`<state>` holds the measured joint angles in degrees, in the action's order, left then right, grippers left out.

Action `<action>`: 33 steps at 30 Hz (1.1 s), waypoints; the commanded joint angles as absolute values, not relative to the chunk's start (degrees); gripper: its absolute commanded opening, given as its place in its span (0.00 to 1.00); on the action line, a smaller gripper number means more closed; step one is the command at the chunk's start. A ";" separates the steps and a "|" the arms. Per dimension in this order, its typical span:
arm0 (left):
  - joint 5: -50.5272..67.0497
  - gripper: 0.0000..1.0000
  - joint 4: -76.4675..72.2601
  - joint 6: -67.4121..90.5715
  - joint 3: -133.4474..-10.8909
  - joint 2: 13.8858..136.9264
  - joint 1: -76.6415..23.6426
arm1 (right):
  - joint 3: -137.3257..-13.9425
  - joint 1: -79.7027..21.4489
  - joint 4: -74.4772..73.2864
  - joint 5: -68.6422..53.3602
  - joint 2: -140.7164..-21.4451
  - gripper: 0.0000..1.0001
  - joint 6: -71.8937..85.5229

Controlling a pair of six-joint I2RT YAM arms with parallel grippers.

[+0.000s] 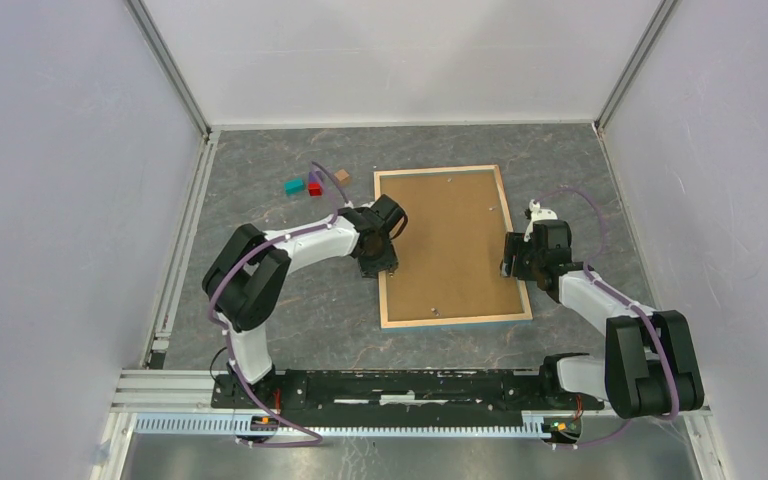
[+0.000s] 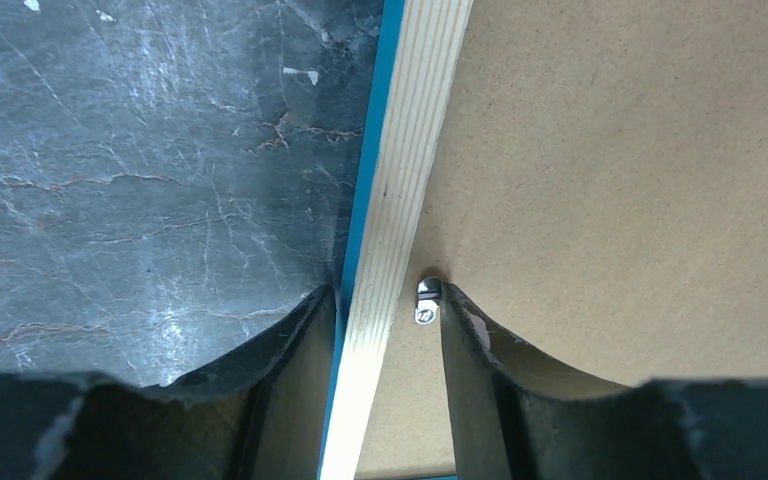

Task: Put the photo into the frame
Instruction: Install the photo frame at the center of the board.

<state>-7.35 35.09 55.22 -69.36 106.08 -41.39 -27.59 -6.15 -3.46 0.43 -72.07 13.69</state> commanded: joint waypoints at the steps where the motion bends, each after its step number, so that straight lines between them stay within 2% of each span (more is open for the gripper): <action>1: -10.11 0.48 37.24 59.26 -66.25 105.11 -41.19 | -27.07 -6.14 -1.96 0.11 -72.43 0.69 14.15; 8: -11.17 0.32 39.37 61.39 -65.17 104.63 -41.44 | -26.82 -6.09 -1.76 0.13 -72.96 0.69 14.43; 10: -11.49 0.23 39.45 61.68 -64.91 104.40 -41.49 | -26.72 -6.08 -1.65 0.14 -72.95 0.69 14.49; 14: -11.94 0.22 39.46 60.65 -66.34 104.40 -41.48 | -26.76 -6.13 -1.58 0.17 -73.13 0.69 14.58; 16: -13.19 0.28 40.10 58.51 -67.99 104.09 -41.45 | -26.88 -6.13 -1.71 0.12 -73.20 0.69 14.26; 21: -13.14 0.60 40.53 50.70 -72.65 101.96 -39.51 | -26.65 -6.13 -1.86 0.16 -72.95 0.70 13.77; 26: -18.06 0.84 40.34 44.62 -80.80 103.43 -38.16 | -26.60 -6.15 -1.76 0.10 -73.19 0.70 13.64; 29: -22.00 0.89 44.35 43.97 -92.77 110.55 -37.93 | -26.57 -6.13 -1.43 0.16 -73.37 0.70 13.71; 33: -25.05 0.83 50.71 46.72 -106.22 120.58 -36.97 | -26.90 -6.14 -1.92 -1.32 -73.77 0.70 13.46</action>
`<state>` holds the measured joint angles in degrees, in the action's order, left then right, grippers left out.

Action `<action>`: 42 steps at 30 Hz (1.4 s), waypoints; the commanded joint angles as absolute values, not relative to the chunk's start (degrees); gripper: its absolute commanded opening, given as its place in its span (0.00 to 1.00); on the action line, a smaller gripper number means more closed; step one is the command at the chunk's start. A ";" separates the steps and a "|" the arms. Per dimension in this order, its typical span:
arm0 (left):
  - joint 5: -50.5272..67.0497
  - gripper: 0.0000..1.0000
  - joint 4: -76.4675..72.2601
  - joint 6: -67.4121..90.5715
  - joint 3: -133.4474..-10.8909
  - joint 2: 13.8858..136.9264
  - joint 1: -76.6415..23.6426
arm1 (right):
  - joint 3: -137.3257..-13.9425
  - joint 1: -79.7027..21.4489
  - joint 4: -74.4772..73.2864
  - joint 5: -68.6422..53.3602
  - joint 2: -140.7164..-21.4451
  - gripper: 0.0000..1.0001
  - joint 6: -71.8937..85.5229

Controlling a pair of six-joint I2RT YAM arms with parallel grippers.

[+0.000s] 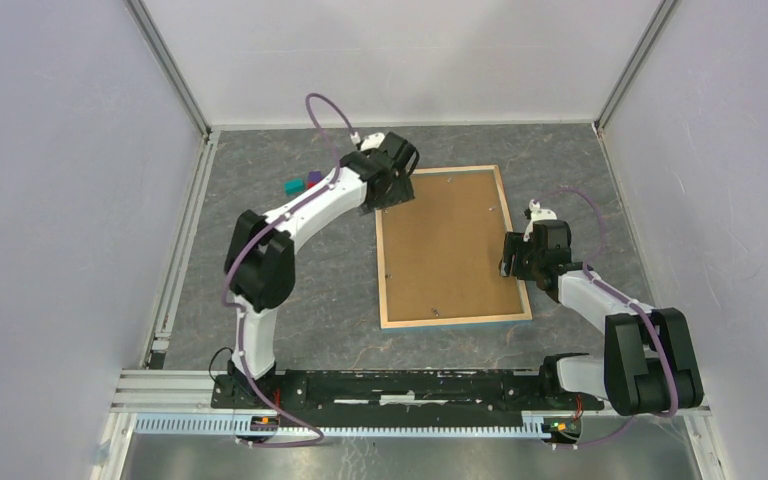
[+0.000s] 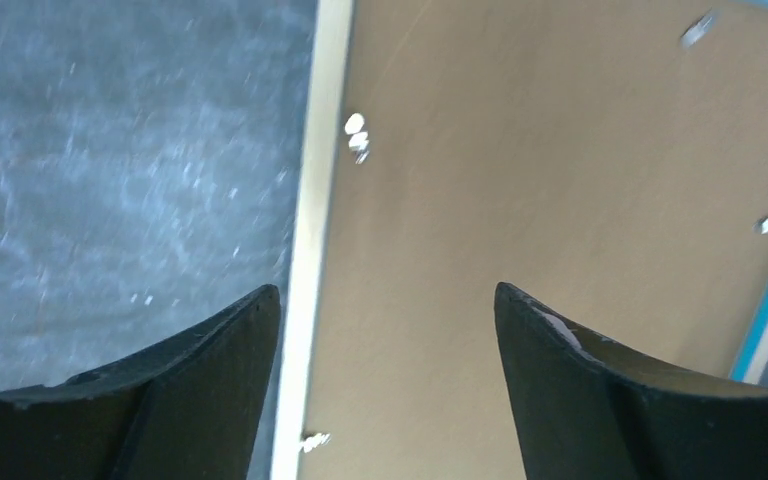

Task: Put the photo into the frame
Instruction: Install the photo frame at the center of the board.

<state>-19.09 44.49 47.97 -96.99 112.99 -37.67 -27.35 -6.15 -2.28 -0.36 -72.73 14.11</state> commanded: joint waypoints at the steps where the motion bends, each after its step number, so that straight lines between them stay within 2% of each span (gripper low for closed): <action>1: -26.28 0.80 51.29 47.88 -107.45 121.64 -36.95 | -26.90 -6.08 -2.02 -1.32 -73.68 0.70 13.37; 4: -28.49 0.76 50.52 51.24 -108.14 123.25 -36.79 | -26.46 -6.08 -1.76 -1.23 -73.49 0.70 13.20; 7: -28.97 0.77 50.52 52.88 -108.94 124.99 -36.04 | -26.36 -6.14 -1.66 -1.19 -74.00 0.70 13.24; 15: -24.67 0.68 50.54 54.95 -110.39 129.26 -33.67 | -26.63 -6.13 -1.62 -1.41 -74.53 0.70 13.18; 35: -23.07 0.75 49.24 55.52 -111.54 131.39 -33.20 | -26.81 -6.10 -1.91 -1.78 -74.73 0.70 13.11; 42: -21.79 0.69 49.22 56.25 -111.88 132.83 -32.70 | -26.91 -6.08 -1.95 -1.93 -74.81 0.70 13.07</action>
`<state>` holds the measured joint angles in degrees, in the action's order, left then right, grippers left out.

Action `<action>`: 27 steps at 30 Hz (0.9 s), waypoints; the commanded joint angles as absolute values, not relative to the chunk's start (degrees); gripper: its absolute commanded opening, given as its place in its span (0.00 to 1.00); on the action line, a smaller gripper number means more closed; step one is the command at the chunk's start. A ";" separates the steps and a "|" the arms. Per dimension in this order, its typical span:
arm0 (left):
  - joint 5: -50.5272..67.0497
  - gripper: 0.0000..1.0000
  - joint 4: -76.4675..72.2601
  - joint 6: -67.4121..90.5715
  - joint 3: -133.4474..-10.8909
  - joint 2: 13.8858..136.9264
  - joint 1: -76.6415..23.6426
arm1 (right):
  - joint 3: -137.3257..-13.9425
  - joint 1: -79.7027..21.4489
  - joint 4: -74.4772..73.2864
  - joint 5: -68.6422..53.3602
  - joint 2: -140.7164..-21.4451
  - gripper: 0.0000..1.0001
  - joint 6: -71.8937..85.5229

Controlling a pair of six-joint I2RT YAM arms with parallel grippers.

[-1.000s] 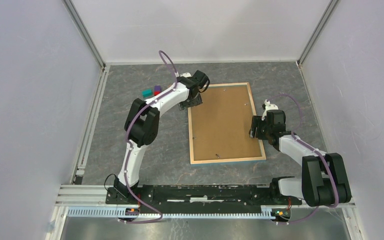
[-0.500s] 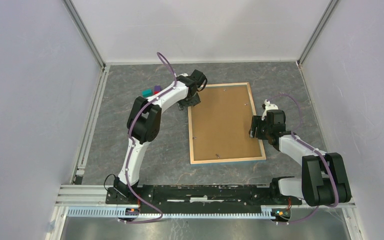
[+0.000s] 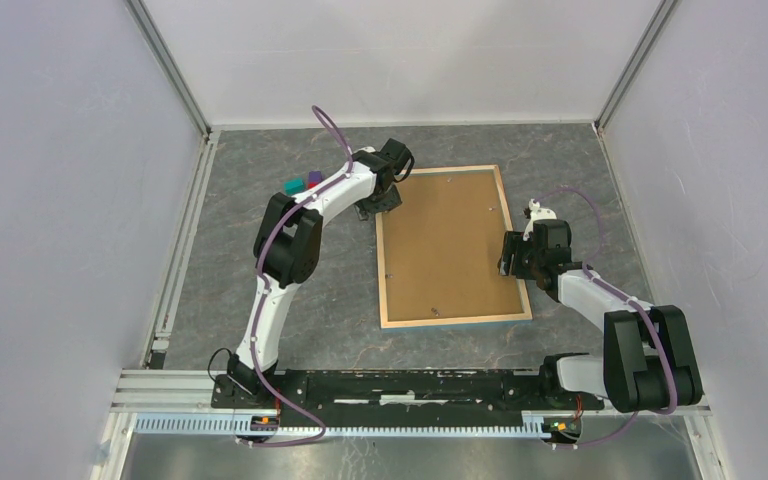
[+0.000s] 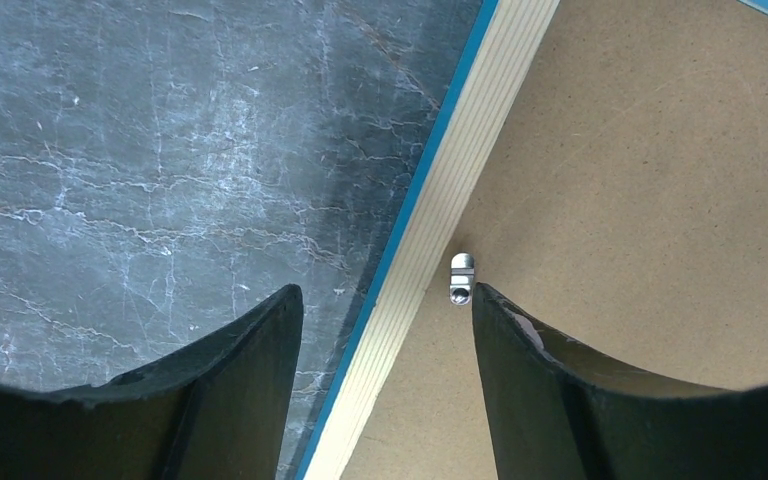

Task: Put the photo into the frame
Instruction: Install the photo frame at the center of the board.

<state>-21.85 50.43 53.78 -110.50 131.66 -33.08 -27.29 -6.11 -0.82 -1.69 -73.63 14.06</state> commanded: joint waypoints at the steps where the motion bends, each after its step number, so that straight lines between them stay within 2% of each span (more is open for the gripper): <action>1: -21.88 0.68 49.21 56.32 -111.81 132.83 -32.71 | -26.98 -6.10 -1.90 -2.02 -74.91 0.70 13.10; 11: -20.26 0.56 49.23 57.04 -110.43 133.35 -32.08 | -27.07 -6.08 -2.24 -2.20 -74.97 0.70 13.09; 14: -20.55 0.64 49.09 56.06 -110.81 133.11 -32.22 | -27.11 -6.11 -2.26 -2.19 -74.86 0.70 13.01; 20: -21.51 0.65 49.09 54.59 -111.69 132.31 -32.17 | -27.08 -6.13 -2.20 -2.29 -74.98 0.70 13.02; 23: -20.41 0.71 48.37 55.15 -111.97 132.81 -31.96 | -27.16 -6.08 -2.28 -2.29 -74.97 0.70 13.01; 27: -18.74 0.71 48.50 56.57 -112.29 134.12 -31.44 | -27.16 -6.12 -2.54 -2.29 -74.88 0.70 12.86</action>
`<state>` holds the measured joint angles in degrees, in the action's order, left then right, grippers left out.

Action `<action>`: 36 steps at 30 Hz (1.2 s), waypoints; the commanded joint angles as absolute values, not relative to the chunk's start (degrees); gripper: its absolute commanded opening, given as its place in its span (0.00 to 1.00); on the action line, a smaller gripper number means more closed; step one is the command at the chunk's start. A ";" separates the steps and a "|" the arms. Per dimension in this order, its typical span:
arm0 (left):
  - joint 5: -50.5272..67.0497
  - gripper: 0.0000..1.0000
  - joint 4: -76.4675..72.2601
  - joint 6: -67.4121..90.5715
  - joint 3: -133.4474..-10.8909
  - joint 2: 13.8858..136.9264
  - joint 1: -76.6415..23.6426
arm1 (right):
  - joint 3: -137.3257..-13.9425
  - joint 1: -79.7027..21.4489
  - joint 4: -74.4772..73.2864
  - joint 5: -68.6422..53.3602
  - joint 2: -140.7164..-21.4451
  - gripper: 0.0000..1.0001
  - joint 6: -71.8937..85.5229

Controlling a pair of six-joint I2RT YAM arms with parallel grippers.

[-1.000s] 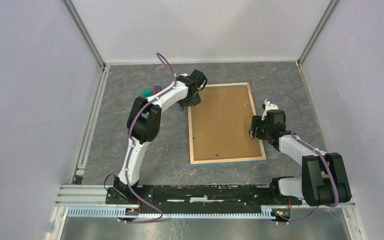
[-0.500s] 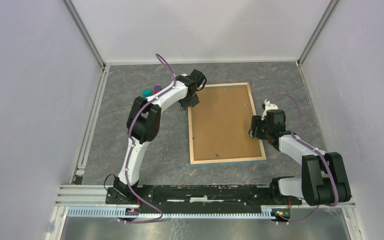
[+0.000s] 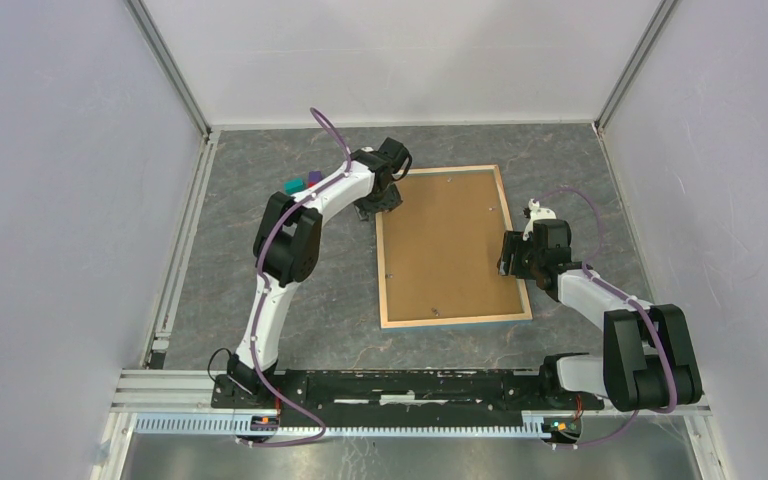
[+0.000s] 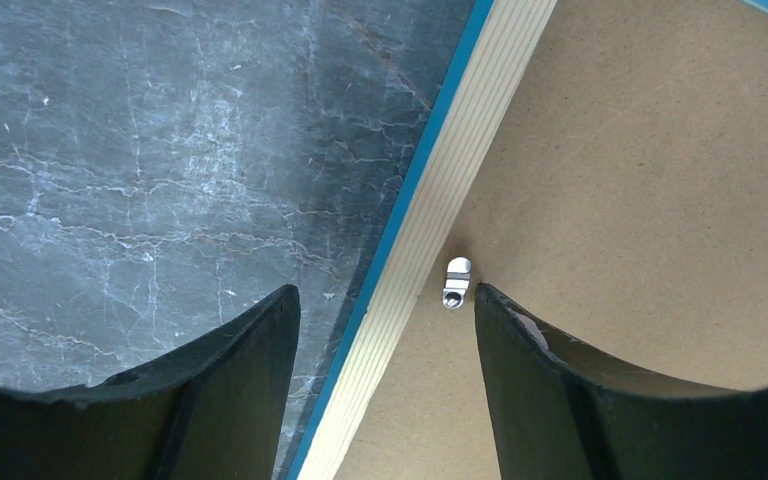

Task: Put the photo into the frame
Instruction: Install the photo frame at the center of the board.

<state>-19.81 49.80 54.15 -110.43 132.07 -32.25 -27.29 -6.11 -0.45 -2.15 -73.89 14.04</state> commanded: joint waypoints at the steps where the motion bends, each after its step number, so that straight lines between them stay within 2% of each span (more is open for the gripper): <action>1: -18.80 0.71 48.46 56.84 -112.11 134.12 -31.35 | -27.16 -6.10 -2.55 -2.20 -74.80 0.70 12.90; 6: -20.26 0.64 48.46 57.17 -110.06 133.41 -30.95 | -27.13 -6.09 -2.46 -2.26 -74.94 0.70 12.85; 12: -20.27 0.51 48.35 57.09 -108.02 132.49 -30.63 | -27.20 -6.07 -2.37 -2.37 -74.98 0.70 12.99; 14: -20.22 0.43 48.39 57.12 -108.00 132.29 -30.60 | -27.22 -6.12 -2.53 -2.37 -74.97 0.70 12.92; 20: -20.52 0.35 48.42 57.34 -107.32 131.77 -30.61 | -27.26 -6.11 -2.69 -2.24 -74.79 0.70 12.87; 24: -20.16 0.25 48.35 57.46 -106.73 131.67 -30.51 | -27.33 -6.18 -2.69 -2.37 -74.97 0.70 12.94; 31: -18.21 0.27 43.87 55.34 -102.89 130.27 -29.89 | -27.33 -6.07 -2.60 -2.46 -74.91 0.70 12.92; 36: -16.43 0.39 41.18 46.68 -104.29 128.57 -29.92 | -27.25 -6.07 -2.64 -2.59 -74.89 0.70 12.83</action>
